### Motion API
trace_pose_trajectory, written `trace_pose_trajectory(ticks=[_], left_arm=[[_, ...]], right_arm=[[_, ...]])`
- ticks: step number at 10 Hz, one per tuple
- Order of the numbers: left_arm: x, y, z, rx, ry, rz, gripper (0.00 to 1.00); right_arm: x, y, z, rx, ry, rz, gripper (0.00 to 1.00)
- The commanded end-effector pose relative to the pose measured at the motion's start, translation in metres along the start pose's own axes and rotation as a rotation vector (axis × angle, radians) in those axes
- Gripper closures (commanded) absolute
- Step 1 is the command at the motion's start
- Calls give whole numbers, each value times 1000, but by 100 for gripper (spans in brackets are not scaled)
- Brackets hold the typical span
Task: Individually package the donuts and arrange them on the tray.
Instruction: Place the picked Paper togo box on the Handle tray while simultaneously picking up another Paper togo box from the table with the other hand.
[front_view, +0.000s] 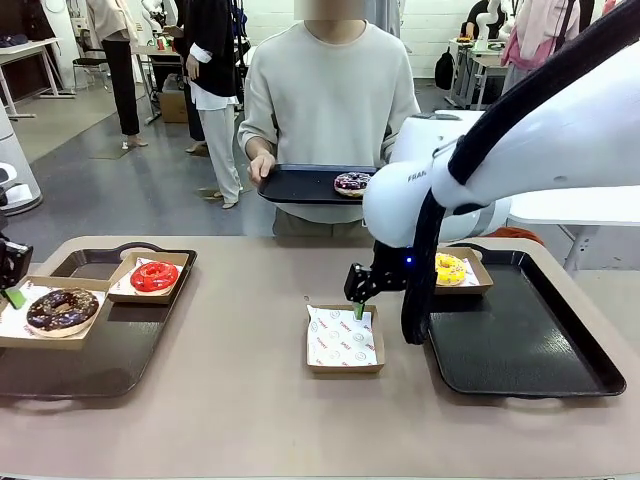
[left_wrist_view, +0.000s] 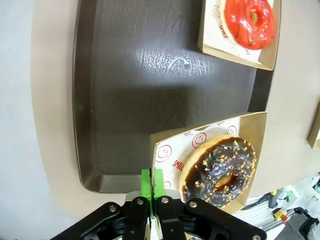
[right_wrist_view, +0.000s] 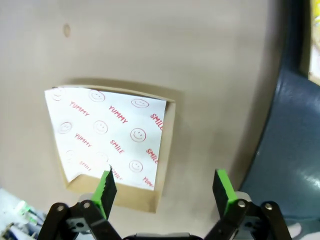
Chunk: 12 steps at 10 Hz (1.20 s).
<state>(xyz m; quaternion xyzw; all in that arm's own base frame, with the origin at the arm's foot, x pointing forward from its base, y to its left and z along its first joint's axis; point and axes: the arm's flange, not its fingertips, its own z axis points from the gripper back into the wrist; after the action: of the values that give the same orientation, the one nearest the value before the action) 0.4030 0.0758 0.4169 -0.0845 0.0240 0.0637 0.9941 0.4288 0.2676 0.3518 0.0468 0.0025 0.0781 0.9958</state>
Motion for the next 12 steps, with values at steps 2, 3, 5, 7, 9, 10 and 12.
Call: trace_pose_trajectory(ticks=[2,3,5,7,9,10,12], left_arm=[[-2,9,-13,-18,-23,5,99],[0,12,-18,-21,-16,0,99],[3,15,-27,-27,1,-7,99],[7,17,-35,-26,6,-21,99],[13,20,-42,-27,8,-27,99],[17,20,-46,-25,8,-34,99],[25,18,-52,-20,16,-31,99]], right_arm=[[-2,19,-21,-76,-38,-14,0],[-7,22,-25,-81,-49,-16,0],[-15,24,-30,-86,-63,-30,0],[-20,24,-31,-78,-63,-36,0],[-21,25,-30,-73,-70,-35,0],[-22,24,-30,-70,-71,-32,0],[-21,23,-32,-51,-65,-33,0]])
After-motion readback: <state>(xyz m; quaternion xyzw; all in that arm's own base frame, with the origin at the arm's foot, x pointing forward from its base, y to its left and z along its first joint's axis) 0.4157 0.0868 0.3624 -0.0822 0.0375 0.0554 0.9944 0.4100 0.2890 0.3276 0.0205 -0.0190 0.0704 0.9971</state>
